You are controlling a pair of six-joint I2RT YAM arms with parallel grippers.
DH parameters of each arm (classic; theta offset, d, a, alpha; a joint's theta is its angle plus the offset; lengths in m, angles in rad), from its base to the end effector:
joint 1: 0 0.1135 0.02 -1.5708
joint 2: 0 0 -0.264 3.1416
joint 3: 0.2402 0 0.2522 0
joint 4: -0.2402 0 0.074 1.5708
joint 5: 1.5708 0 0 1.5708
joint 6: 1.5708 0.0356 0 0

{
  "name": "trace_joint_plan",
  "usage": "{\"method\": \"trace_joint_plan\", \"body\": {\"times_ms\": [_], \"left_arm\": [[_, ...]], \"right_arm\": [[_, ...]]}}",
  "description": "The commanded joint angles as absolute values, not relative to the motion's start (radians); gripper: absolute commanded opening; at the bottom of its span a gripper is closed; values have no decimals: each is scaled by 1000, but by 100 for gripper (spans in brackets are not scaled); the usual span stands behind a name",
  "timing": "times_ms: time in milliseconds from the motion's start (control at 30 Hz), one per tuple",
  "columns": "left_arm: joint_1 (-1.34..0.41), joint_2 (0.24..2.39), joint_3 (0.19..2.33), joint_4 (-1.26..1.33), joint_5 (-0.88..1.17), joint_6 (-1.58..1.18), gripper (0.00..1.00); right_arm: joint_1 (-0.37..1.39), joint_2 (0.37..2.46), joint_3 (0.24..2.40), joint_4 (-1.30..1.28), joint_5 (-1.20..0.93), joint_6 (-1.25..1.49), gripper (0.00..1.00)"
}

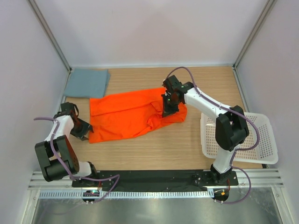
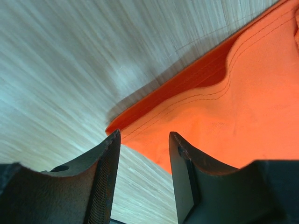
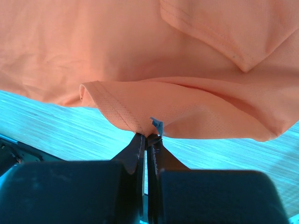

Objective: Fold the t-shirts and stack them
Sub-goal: Fold the tshirt

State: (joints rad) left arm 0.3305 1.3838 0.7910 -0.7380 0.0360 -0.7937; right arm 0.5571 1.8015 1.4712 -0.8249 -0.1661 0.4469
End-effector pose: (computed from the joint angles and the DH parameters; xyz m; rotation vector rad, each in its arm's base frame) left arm 0.2214 0.0746 0.1794 -1.5473 2.4685 -0.1317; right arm 0.3157 0.2036 0.2480 -0.2044 2.8084 0.4911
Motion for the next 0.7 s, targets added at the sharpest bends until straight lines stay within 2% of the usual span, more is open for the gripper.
{"method": "trace_joint_plan", "body": {"times_ms": [0, 500, 667], "left_arm": [[339, 1336, 788, -784, -32, -845, 48], [339, 1324, 726, -813, -43, -900, 47], [339, 1380, 727, -781, -54, -904, 46]], "right_arm": [[558, 1761, 1451, -833, -160, 433, 2], [557, 1652, 1384, -851, -144, 417, 2], [555, 1628, 1374, -864, -141, 411, 1]]}}
